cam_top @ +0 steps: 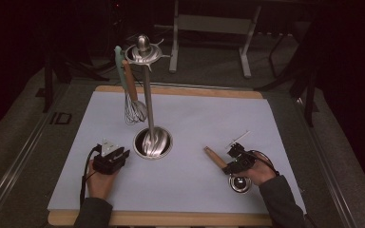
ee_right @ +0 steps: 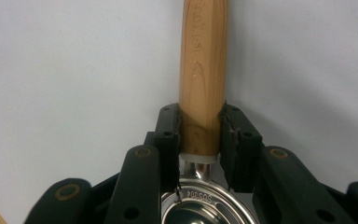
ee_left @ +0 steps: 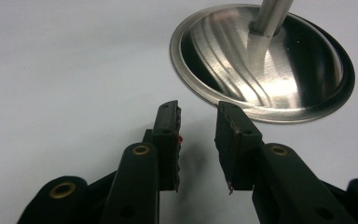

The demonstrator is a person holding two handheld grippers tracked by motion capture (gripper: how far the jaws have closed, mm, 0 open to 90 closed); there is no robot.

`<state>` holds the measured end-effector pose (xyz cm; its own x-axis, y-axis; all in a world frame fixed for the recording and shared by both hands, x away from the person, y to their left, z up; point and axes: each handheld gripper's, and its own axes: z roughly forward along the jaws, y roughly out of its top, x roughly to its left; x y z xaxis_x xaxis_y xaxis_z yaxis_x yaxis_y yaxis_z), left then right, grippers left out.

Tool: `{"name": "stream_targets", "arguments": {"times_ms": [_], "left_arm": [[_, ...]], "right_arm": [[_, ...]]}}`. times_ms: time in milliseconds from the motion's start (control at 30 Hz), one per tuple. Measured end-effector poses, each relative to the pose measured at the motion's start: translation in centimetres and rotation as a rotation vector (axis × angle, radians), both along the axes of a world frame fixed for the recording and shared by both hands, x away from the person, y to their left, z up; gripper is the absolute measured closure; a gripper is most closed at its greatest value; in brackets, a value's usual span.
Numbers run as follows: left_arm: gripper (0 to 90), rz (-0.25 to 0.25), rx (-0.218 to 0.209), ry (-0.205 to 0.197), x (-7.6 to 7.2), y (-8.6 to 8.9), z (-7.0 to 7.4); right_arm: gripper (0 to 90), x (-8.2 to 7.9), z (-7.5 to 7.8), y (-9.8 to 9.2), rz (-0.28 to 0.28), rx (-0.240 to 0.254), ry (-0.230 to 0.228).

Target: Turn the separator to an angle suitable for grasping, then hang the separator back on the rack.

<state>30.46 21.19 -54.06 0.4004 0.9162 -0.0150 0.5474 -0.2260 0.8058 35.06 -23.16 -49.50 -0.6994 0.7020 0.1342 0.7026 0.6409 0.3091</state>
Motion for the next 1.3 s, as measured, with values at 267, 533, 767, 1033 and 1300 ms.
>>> {"name": "stream_targets", "arguments": {"times_ms": [267, 533, 767, 1033, 1300], "left_arm": [[70.2, -0.001, 0.001, -0.001, 0.0, 0.0, 0.0], [70.2, 0.001, 0.000, -0.002, 0.0, 0.0, 0.0], [70.2, 0.002, -0.001, -0.007, -0.1, 0.0, 0.0], [70.2, 0.003, -0.002, -0.007, -0.1, 0.0, 0.0], [70.2, 0.002, -0.001, -0.009, -0.1, 0.0, 0.0]], "right_arm": [[70.6, -0.1, 0.4, 0.4, 0.008, 0.024, -0.016], [70.7, -0.1, 1.0, 0.8, 0.014, 0.066, -0.036], [70.8, -0.2, 1.4, 0.9, 0.012, 0.099, -0.060], [70.8, -0.3, 1.9, 1.1, 0.014, 0.149, -0.127], [70.9, -0.6, 2.8, 1.3, 0.041, 0.195, -0.216]]}}
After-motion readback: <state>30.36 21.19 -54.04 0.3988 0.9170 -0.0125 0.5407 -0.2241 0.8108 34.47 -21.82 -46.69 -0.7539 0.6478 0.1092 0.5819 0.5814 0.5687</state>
